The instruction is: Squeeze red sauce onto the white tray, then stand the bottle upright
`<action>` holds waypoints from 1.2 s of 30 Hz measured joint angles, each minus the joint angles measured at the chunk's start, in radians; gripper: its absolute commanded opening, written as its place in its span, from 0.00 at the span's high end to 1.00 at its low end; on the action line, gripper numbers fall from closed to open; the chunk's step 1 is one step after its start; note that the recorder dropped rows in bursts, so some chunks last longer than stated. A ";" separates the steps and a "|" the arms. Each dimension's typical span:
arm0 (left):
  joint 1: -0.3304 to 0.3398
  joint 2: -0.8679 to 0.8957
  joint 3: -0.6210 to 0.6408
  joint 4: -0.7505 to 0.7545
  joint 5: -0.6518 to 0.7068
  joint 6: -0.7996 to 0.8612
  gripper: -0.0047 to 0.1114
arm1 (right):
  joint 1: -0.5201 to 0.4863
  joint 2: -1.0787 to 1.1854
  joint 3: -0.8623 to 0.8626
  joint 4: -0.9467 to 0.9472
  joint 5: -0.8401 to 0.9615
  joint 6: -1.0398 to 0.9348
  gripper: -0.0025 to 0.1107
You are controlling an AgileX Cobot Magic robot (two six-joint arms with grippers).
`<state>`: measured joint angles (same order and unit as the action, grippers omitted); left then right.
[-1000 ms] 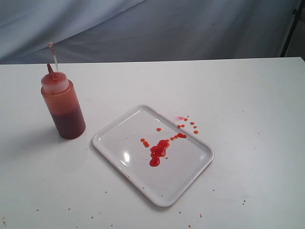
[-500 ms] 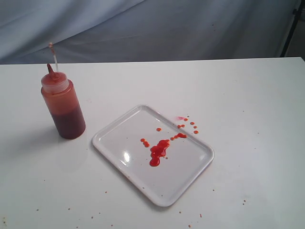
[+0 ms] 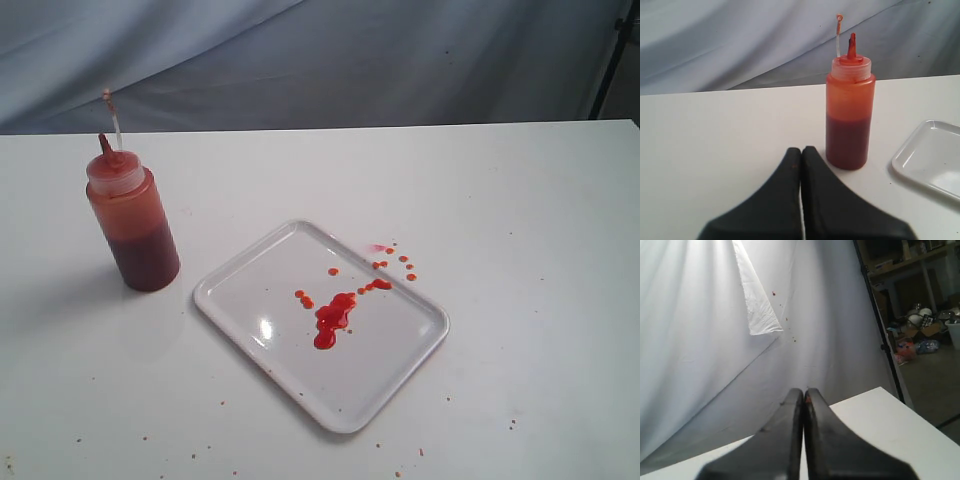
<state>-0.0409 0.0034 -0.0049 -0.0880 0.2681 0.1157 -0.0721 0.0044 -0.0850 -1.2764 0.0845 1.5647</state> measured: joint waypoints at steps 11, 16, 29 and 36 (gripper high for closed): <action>0.000 0.000 0.000 0.000 0.000 0.000 0.96 | 0.000 0.000 0.020 0.731 -0.107 -1.054 0.98; 0.000 0.000 0.000 0.000 0.000 0.000 0.96 | 0.000 0.000 0.077 1.087 -0.103 -1.493 0.98; 0.000 0.000 0.000 0.000 0.000 0.000 0.96 | 0.000 -0.002 0.081 1.375 0.035 -1.780 0.98; 0.000 0.000 0.000 0.000 0.000 0.000 0.96 | 0.000 -0.002 0.081 1.391 0.096 -1.796 0.98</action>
<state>-0.0409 0.0034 -0.0049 -0.0880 0.2681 0.1157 -0.0721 0.0028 -0.0038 0.1148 0.1802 -0.2312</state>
